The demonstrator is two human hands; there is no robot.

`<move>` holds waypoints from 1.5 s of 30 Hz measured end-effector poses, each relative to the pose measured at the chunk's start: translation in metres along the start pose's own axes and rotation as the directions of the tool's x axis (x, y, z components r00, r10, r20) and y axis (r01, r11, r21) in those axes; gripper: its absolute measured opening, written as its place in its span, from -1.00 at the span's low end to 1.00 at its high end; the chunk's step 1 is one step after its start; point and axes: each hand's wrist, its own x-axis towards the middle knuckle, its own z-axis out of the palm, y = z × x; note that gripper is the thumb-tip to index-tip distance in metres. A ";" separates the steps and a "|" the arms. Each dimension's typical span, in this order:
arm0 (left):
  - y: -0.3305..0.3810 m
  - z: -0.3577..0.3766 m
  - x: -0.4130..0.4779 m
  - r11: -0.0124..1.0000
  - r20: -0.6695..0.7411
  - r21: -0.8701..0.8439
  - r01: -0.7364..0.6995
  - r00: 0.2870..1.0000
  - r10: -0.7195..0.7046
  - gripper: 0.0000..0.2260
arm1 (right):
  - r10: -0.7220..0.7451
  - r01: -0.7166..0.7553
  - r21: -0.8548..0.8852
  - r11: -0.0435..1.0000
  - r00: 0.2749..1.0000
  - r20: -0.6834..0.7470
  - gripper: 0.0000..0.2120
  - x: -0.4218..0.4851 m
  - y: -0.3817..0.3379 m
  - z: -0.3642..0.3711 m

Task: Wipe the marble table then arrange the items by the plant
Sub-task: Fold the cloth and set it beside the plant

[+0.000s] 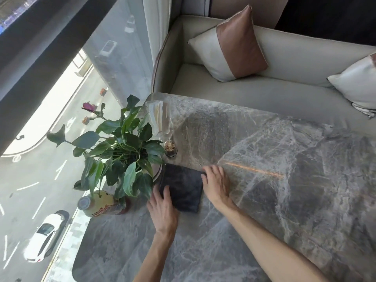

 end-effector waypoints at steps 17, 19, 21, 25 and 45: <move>0.015 0.022 -0.011 0.997 0.311 0.069 0.024 0.950 -0.044 -0.14 | -0.052 0.089 -0.128 0.988 0.962 0.268 -0.37 -0.038 0.018 0.019; 0.020 0.014 -0.018 0.997 0.307 0.068 0.038 0.950 -0.057 -0.16 | -0.073 0.095 -0.064 0.993 0.954 0.292 -0.35 -0.041 0.026 0.007; 0.025 0.008 -0.033 0.998 0.281 0.044 0.050 0.958 -0.060 -0.17 | -0.103 0.097 0.036 0.995 0.956 0.273 -0.36 -0.054 0.041 -0.011; 0.041 -0.002 -0.082 0.999 0.223 0.017 0.044 0.974 -0.047 -0.26 | -0.091 0.051 0.180 0.982 0.971 0.221 -0.38 -0.102 0.093 -0.059; 0.307 -0.015 -0.338 0.909 0.333 -0.062 -0.413 0.850 0.409 -0.62 | 0.500 -0.479 0.422 0.770 0.863 0.067 -0.81 -0.415 0.431 -0.281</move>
